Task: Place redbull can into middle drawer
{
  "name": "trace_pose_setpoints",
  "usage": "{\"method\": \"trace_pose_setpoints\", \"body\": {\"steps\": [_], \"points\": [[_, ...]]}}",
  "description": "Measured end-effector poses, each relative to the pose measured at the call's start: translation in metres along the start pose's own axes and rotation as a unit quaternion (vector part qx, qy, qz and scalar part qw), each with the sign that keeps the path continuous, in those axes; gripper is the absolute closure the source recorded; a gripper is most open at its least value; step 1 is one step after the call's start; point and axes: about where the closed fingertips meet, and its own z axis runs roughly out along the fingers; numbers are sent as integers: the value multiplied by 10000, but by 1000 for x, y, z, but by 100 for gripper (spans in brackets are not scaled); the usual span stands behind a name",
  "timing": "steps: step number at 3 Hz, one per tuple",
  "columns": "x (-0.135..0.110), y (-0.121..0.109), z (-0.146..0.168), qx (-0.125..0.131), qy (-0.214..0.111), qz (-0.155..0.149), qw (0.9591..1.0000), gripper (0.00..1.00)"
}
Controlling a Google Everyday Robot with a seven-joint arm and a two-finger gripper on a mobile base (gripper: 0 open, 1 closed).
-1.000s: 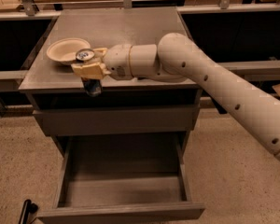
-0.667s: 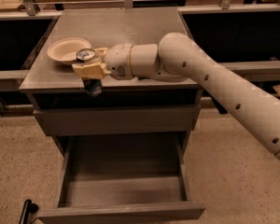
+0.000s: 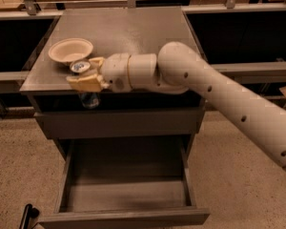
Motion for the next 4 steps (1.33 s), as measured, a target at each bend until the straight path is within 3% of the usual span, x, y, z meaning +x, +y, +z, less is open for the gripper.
{"method": "trace_pose_setpoints", "body": {"steps": [1,2,3,4], "points": [[-10,35,16,-293,-96,-381,9988,100],[-8,36,13,-295,-97,-367,9988,100],[29,62,-10,-408,-10,-151,9991,100],[57,93,-35,-690,-356,-113,9969,100]]}}
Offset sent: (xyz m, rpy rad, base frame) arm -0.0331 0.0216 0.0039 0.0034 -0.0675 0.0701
